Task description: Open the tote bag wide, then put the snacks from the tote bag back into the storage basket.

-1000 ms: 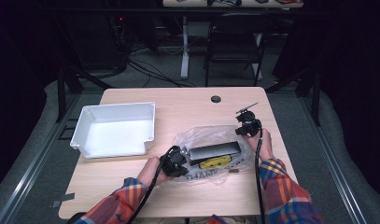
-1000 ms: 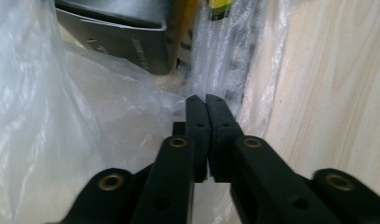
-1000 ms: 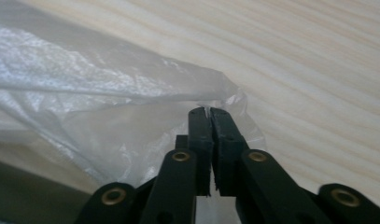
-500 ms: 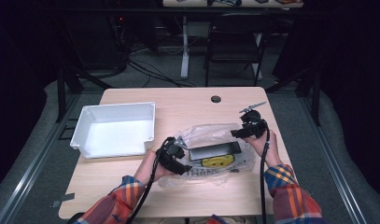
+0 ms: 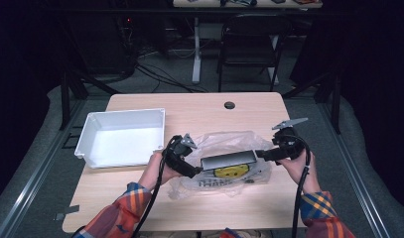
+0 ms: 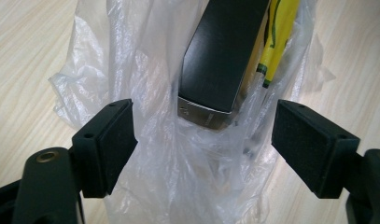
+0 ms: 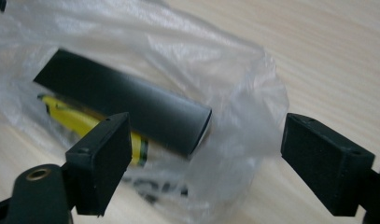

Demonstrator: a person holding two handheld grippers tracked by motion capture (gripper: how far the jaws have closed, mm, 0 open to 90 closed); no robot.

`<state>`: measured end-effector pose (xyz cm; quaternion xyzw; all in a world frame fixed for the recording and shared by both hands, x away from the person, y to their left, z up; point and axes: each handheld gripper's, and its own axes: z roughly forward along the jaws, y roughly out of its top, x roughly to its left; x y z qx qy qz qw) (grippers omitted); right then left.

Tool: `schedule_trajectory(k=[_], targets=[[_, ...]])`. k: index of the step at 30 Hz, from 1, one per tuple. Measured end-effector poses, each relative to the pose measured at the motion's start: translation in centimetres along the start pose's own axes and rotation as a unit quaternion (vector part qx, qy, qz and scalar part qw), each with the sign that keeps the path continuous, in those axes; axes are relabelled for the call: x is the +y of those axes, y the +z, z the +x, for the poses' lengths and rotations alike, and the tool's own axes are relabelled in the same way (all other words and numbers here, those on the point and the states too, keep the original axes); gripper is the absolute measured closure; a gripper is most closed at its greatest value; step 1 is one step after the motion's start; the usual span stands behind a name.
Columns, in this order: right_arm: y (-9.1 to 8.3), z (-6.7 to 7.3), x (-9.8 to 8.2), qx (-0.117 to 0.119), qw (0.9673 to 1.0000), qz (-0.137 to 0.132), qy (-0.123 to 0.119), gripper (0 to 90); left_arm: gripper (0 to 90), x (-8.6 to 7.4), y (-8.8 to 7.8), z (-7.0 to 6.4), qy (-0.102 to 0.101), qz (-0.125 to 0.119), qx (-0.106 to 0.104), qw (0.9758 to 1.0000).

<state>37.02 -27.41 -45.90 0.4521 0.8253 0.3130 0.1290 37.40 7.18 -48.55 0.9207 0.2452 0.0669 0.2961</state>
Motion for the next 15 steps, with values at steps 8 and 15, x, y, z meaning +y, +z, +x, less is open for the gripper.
schedule_trajectory(k=[8,15], targets=[[-0.6,0.1,-4.2,-0.011,0.9996,0.025,0.011,12.3,19.0,0.3,0.0,0.2,0.002,0.001,0.007,1.0000],[-0.5,0.7,-7.4,-0.008,0.9985,0.049,0.021,10.5,17.7,0.8,-0.5,0.8,0.002,-0.001,0.019,0.9998]])
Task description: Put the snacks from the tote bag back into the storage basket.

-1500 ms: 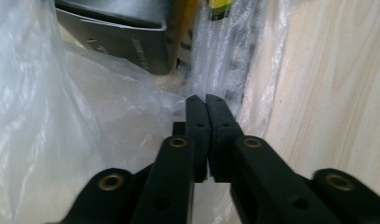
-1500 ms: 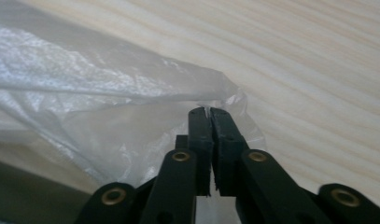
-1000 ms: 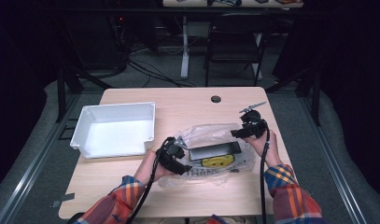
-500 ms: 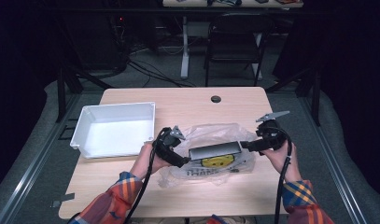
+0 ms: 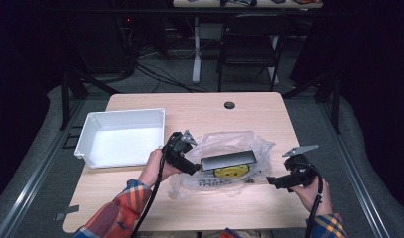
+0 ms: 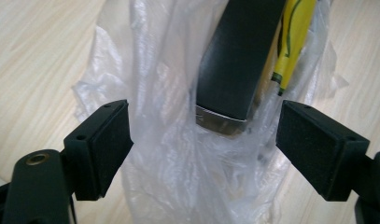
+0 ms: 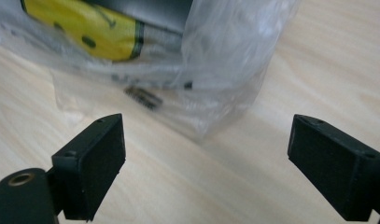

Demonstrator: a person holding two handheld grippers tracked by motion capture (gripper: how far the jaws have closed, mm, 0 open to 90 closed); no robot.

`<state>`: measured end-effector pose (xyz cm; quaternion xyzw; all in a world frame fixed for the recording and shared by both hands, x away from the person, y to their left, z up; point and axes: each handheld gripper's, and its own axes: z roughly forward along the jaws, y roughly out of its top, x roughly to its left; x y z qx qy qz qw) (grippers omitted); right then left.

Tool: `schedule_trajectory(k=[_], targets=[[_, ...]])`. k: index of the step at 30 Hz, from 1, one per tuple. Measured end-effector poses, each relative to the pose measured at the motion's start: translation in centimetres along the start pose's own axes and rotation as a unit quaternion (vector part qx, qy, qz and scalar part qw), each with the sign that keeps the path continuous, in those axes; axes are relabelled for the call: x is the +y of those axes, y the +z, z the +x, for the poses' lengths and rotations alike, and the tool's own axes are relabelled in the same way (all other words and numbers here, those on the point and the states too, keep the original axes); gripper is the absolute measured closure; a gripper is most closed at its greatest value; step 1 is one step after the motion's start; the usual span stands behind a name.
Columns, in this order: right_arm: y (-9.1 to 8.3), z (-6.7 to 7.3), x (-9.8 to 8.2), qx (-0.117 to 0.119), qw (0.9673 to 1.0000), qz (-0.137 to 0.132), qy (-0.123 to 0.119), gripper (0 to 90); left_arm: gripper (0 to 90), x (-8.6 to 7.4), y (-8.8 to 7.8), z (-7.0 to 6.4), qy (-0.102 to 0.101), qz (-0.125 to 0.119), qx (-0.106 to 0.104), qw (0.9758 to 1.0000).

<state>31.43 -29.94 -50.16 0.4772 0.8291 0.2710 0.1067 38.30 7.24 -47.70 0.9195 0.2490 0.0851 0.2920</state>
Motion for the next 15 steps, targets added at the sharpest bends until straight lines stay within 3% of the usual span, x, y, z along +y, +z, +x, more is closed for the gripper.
schedule_trajectory(k=[4,7,11,15], targets=[[0.7,0.3,-1.3,0.009,0.9999,0.008,0.000,10.6,18.3,0.8,-0.2,0.3,0.007,0.003,0.007,0.9999],[0.6,0.3,-1.7,0.006,1.0000,-0.001,0.000,12.2,20.4,1.6,0.0,0.5,0.016,0.005,0.009,0.9998],[0.7,0.2,-1.6,0.007,0.9999,-0.015,-0.001,13.4,26.6,2.7,0.4,0.8,0.029,0.011,0.004,0.9995],[1.3,0.1,-1.5,0.013,0.9998,-0.011,-0.003,13.7,35.2,3.5,1.1,1.0,0.042,0.020,-0.005,0.9989]])
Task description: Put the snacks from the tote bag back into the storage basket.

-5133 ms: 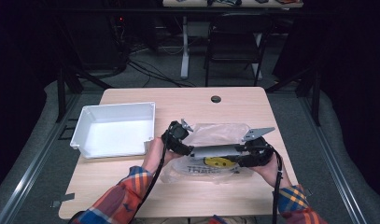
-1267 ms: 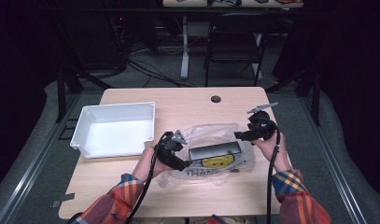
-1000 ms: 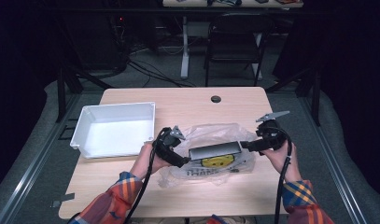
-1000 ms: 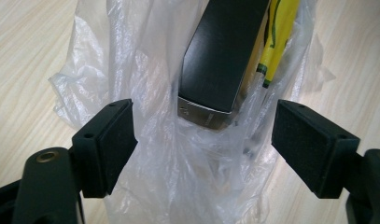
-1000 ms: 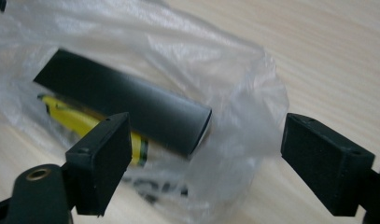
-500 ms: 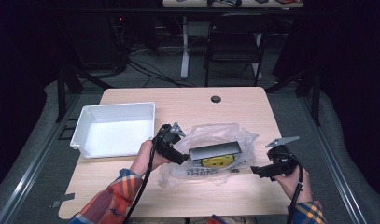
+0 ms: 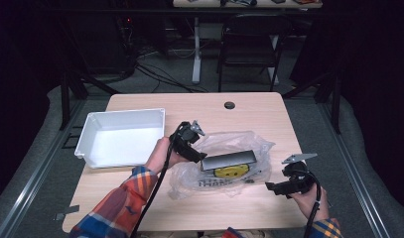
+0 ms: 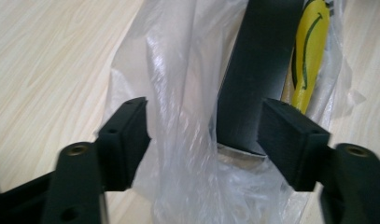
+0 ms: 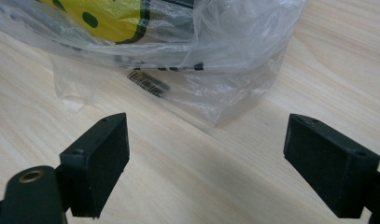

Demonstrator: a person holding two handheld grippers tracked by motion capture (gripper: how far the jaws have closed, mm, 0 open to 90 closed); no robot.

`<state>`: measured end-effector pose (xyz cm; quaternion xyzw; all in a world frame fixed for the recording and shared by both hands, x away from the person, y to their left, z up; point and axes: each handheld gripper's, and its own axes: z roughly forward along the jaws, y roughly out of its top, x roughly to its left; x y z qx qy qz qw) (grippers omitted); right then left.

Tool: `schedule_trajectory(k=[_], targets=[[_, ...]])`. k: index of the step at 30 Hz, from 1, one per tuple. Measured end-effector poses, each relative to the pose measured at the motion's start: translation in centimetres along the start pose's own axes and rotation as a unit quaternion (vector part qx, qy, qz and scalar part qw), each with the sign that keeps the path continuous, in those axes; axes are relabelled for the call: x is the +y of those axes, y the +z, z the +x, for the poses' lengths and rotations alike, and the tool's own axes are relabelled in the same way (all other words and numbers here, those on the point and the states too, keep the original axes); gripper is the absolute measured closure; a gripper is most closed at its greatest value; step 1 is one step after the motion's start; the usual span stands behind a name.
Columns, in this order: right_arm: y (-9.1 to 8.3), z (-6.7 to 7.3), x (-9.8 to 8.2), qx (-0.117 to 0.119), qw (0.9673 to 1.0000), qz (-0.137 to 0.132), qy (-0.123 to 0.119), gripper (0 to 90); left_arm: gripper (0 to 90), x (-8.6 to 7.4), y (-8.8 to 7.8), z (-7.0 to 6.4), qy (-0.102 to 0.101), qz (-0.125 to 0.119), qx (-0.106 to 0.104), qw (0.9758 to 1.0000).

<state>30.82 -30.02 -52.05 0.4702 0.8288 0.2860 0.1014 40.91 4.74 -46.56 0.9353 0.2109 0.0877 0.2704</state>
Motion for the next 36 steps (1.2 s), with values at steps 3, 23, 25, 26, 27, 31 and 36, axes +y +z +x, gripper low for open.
schedule_trajectory(k=[3,23,25,26,27,31,36], targets=[[0.2,0.0,0.0,-0.004,1.0000,0.004,-0.004,14.1,39.3,0.5,0.5,-0.3,0.017,0.012,-0.005,0.9998],[0.4,-0.2,-0.4,0.000,1.0000,0.009,-0.002,14.9,44.2,2.8,4.6,-2.4,0.075,0.077,-0.047,0.9931],[0.4,-0.2,-0.4,0.002,1.0000,0.010,-0.002,15.0,43.3,2.8,4.7,-2.4,0.076,0.081,-0.048,0.9926],[0.4,-0.2,-0.4,0.003,0.9999,0.012,-0.002,15.0,42.1,2.8,4.8,-2.5,0.076,0.082,-0.048,0.9925],[0.5,-0.2,-0.5,0.004,0.9999,0.013,-0.002,14.9,41.4,2.8,4.9,-2.5,0.077,0.083,-0.049,0.9924],[0.5,-0.2,-0.5,0.004,0.9999,0.013,-0.003,15.0,39.0,3.0,5.4,-2.7,0.081,0.093,-0.050,0.9912],[0.5,-0.2,-0.6,0.000,0.9998,0.017,-0.002,15.0,37.6,3.2,6.0,-2.9,0.086,0.103,-0.046,0.9898]])
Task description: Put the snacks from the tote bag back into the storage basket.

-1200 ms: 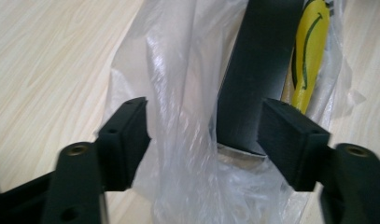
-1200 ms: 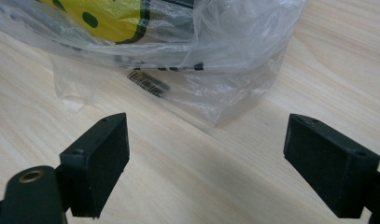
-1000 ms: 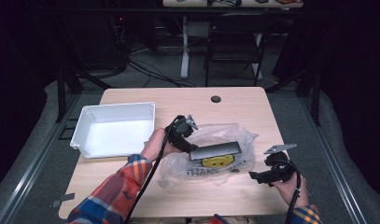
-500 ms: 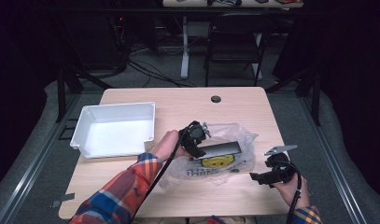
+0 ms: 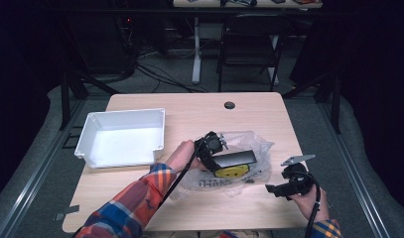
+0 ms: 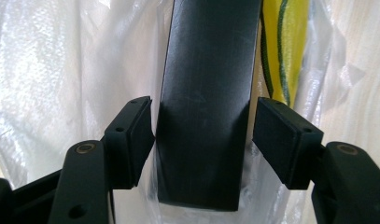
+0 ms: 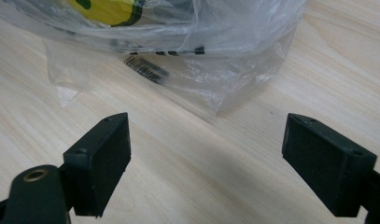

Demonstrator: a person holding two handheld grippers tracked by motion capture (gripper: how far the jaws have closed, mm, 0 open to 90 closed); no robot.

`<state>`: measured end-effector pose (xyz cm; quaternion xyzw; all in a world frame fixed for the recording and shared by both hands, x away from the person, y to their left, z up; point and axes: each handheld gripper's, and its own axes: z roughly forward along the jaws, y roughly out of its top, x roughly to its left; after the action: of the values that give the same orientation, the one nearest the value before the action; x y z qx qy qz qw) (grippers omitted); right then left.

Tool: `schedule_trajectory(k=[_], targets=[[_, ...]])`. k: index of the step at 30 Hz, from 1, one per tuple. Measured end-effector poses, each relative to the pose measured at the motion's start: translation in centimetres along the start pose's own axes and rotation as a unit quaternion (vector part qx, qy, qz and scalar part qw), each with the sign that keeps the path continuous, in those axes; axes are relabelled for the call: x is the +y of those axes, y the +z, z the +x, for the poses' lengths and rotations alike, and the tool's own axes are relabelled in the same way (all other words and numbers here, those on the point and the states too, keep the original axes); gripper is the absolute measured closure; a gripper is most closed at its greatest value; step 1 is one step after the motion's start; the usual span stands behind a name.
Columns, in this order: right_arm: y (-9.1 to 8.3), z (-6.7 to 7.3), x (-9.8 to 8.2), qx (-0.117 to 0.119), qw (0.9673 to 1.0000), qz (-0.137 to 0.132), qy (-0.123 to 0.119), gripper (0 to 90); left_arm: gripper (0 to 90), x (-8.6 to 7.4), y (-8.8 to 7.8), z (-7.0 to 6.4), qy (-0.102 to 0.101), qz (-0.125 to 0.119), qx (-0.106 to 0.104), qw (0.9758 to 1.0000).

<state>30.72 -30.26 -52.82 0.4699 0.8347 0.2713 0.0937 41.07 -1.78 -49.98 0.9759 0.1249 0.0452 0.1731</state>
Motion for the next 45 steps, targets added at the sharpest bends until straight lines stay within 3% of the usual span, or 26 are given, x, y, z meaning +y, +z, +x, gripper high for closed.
schedule_trajectory(k=[13,30,37,39,40,45], targets=[[0.0,0.0,-0.5,0.001,1.0000,0.002,0.006,15.1,38.8,0.3,1.4,0.4,0.005,0.022,-0.007,0.9997],[0.0,0.1,-1.0,-0.006,0.9999,0.010,0.006,15.2,41.5,1.2,2.7,0.3,0.027,0.068,-0.011,0.9973],[0.0,0.0,-1.0,-0.004,0.9999,0.008,0.007,15.2,43.2,1.2,2.5,0.2,0.032,0.066,-0.003,0.9973],[0.0,0.0,-1.0,-0.003,0.9999,0.007,0.008,15.2,43.2,1.3,2.3,0.3,0.033,0.067,-0.011,0.9972],[0.0,0.0,-1.0,-0.004,0.9999,0.007,0.008,15.3,43.3,1.2,2.2,0.2,0.033,0.063,-0.001,0.9975],[-0.1,0.0,-1.1,-0.010,0.9999,0.005,0.011,15.3,43.3,1.2,1.1,0.4,0.032,0.050,0.001,0.9982]])
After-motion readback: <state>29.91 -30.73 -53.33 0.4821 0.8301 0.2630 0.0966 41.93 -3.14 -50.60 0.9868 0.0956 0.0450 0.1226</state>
